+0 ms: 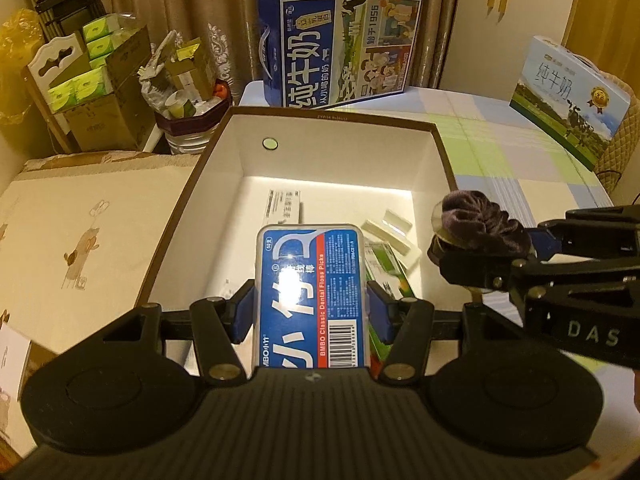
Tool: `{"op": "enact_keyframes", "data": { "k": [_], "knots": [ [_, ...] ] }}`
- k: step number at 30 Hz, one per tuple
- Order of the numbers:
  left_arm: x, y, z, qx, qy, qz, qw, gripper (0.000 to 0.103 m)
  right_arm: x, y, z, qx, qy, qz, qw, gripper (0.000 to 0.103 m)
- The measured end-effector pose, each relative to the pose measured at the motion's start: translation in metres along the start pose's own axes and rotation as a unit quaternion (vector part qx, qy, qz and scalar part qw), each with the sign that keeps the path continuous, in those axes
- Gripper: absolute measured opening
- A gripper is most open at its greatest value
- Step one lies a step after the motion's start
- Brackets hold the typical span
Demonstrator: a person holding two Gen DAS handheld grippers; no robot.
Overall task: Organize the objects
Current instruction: 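Lift the floss case and scrunchie and carry both over the brown box, then lower the floss case and scrunchie into the brown box and open both grippers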
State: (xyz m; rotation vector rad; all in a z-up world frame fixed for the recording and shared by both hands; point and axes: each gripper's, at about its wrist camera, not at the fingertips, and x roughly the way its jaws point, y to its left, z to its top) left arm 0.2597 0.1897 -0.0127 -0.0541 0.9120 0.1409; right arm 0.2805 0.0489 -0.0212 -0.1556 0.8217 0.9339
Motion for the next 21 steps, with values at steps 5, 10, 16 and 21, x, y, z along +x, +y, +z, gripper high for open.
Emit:
{"op": "enact_keyframes", "data": {
  "k": [5, 10, 16, 21],
  "knots": [
    [0.026, 0.005, 0.02, 0.007, 0.005, -0.004, 1.0, 0.052, 0.026, -0.014, 0.015, 0.001, 0.007, -0.017, 1.0, 0.026],
    [0.052, 0.013, 0.036, 0.011, 0.015, -0.003, 0.9998, 0.052, 0.049, -0.028, 0.029, 0.008, 0.015, -0.031, 0.999, 0.026],
    [0.078, 0.019, 0.054, 0.018, 0.025, 0.0, 0.9995, 0.052, 0.074, -0.037, 0.043, 0.004, 0.021, -0.041, 0.999, 0.026],
    [0.096, 0.025, 0.064, 0.02, 0.032, -0.001, 0.9993, 0.052, 0.094, -0.044, 0.05, 0.007, 0.032, -0.047, 0.998, 0.026]
  ]
}}
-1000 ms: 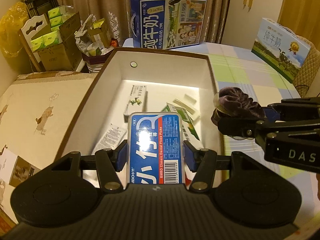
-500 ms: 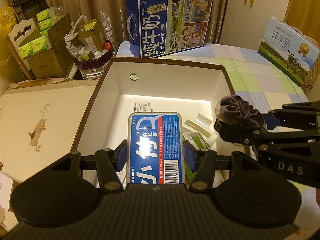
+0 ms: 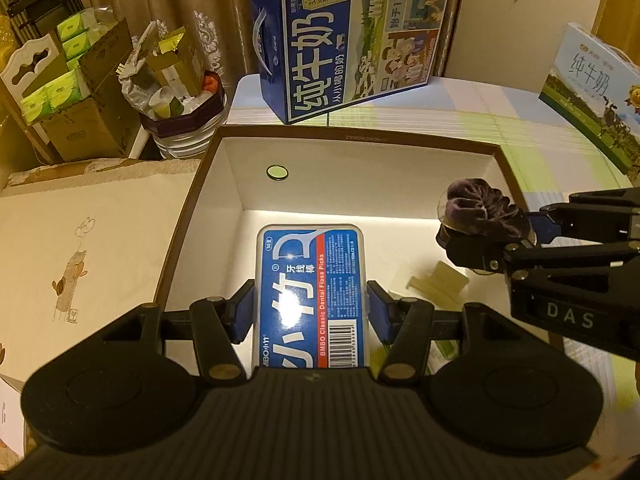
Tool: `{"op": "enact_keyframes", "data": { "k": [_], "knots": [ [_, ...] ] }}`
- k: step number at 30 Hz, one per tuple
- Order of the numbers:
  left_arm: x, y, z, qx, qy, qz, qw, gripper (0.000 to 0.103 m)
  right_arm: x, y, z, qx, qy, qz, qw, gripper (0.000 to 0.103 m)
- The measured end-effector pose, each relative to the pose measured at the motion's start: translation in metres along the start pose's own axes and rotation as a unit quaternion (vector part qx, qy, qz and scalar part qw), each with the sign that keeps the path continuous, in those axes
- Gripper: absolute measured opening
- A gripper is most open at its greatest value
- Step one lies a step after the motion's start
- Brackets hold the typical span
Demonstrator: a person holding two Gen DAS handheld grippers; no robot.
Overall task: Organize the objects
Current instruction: 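Lower the floss case and scrunchie into the brown box and open both grippers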
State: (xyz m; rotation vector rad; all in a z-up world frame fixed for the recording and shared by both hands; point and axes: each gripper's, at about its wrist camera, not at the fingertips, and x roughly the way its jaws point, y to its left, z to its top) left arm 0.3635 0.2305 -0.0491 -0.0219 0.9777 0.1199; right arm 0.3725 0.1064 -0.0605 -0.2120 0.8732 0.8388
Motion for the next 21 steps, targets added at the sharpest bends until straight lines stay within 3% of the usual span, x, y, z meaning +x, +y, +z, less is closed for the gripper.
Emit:
{"op": "enact_keyframes", "data": {
  "k": [5, 16, 21],
  "knots": [
    [0.014, 0.005, 0.007, 0.0, 0.007, -0.003, 1.0, 0.052, 0.017, -0.008, 0.006, 0.018, 0.01, 0.013, 1.0, 0.027],
    [0.032, 0.007, 0.013, 0.003, 0.018, -0.01, 0.9998, 0.052, 0.025, -0.019, 0.011, 0.024, -0.008, 0.001, 1.0, 0.055],
    [0.038, 0.002, 0.014, 0.006, 0.021, -0.018, 0.9996, 0.052, 0.021, -0.02, 0.012, 0.017, -0.017, -0.003, 1.0, 0.062]
  ]
}}
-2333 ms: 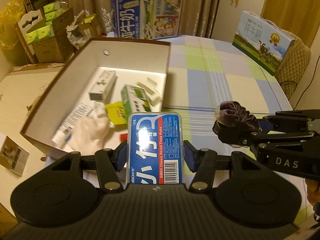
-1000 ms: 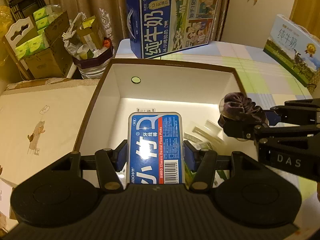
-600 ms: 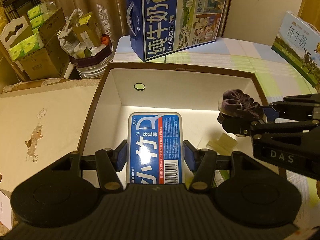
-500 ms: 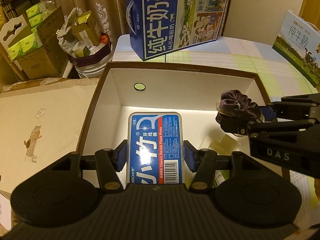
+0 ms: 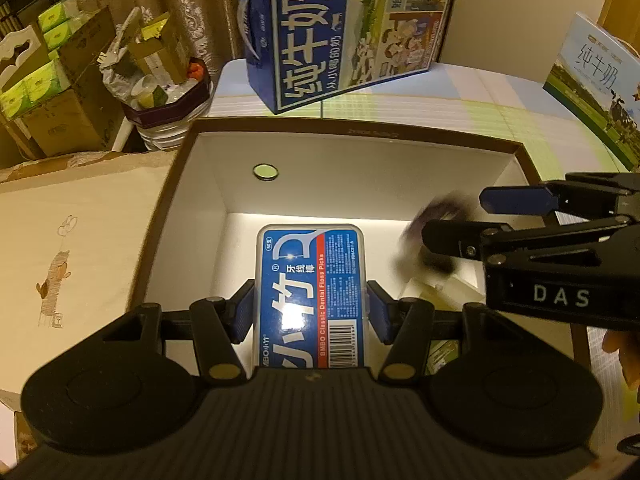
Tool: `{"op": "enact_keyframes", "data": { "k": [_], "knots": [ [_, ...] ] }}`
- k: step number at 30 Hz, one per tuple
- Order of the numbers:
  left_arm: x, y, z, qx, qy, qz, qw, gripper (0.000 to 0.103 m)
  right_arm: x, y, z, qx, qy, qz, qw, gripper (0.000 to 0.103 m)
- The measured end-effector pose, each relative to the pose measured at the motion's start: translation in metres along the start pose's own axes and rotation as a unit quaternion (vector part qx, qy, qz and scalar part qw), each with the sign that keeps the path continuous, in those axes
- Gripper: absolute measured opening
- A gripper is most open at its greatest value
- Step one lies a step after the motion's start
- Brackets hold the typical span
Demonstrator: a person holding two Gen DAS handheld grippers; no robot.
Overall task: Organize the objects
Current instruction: 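Lower the floss case and scrunchie into the brown box and open both grippers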
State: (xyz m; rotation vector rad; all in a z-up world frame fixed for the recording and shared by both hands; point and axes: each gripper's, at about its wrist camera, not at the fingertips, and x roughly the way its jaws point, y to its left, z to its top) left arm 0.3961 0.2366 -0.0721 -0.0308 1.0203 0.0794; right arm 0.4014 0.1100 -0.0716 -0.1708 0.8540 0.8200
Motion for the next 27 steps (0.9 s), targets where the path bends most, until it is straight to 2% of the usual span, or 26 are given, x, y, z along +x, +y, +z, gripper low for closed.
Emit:
{"op": "enact_keyframes", "data": {
  "k": [11, 18, 24, 27],
  "knots": [
    [0.013, -0.011, 0.005, 0.008, 0.008, -0.022, 0.9997, 0.053, -0.009, 0.0, -0.002, -0.008, -0.004, -0.019, 1.0, 0.064],
    [0.027, -0.013, 0.002, 0.006, 0.016, -0.028, 0.9995, 0.053, -0.016, -0.001, -0.003, -0.006, -0.004, -0.016, 1.0, 0.064],
    [0.02, -0.011, -0.002, 0.003, 0.009, -0.022, 0.9997, 0.071, -0.032, 0.003, -0.007, 0.002, -0.009, 0.001, 1.0, 0.064],
    [0.01, -0.007, -0.006, -0.001, 0.005, -0.021, 0.9998, 0.076, -0.044, 0.009, -0.01, -0.003, -0.014, 0.006, 1.0, 0.064]
  ]
}}
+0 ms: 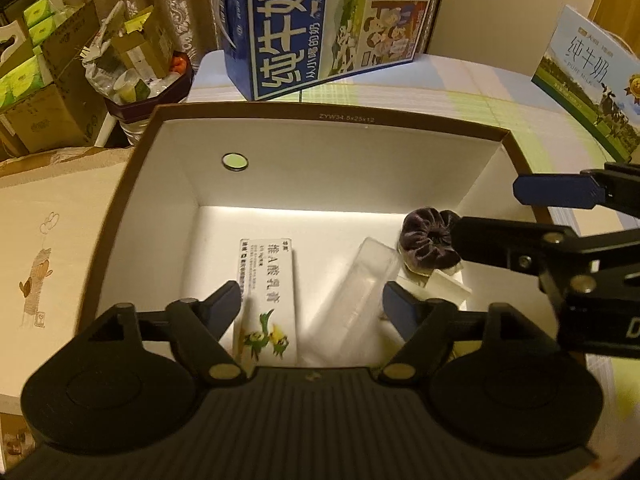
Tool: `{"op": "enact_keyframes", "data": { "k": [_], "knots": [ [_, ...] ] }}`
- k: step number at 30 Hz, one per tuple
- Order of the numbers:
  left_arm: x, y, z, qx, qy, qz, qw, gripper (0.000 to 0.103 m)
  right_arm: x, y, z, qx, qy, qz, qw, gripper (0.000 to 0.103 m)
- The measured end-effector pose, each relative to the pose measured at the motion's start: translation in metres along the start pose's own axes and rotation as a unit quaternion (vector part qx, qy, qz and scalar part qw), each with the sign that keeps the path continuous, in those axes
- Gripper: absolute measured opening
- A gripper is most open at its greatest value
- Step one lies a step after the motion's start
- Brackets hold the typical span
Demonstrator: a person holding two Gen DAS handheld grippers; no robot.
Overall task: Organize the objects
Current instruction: 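Lower the floss case and scrunchie into the brown box and open both grippers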
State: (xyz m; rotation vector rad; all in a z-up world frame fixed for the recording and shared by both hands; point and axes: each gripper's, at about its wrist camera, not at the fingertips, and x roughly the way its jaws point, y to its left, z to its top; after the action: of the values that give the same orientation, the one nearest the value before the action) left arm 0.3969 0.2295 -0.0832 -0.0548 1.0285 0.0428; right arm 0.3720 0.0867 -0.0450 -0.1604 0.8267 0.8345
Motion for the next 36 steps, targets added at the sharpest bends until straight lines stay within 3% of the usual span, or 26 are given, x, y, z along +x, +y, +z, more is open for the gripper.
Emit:
{"op": "enact_keyframes", "data": {
  "k": [14, 26, 36],
  "knots": [
    [-0.071, 0.018, -0.037, -0.041, -0.01, 0.03, 0.9986, 0.095, -0.057, 0.023, -0.027, 0.021, -0.003, 0.016, 1.0, 0.064],
    [-0.118, 0.003, -0.078, -0.037, -0.035, 0.006, 0.9987, 0.098, -0.1, 0.043, -0.063, 0.054, -0.001, -0.01, 0.998, 0.064],
    [-0.161, -0.004, -0.116, -0.054, -0.055, 0.02, 0.9968, 0.099, -0.133, 0.047, -0.093, 0.065, 0.011, -0.008, 0.998, 0.064]
  ]
}}
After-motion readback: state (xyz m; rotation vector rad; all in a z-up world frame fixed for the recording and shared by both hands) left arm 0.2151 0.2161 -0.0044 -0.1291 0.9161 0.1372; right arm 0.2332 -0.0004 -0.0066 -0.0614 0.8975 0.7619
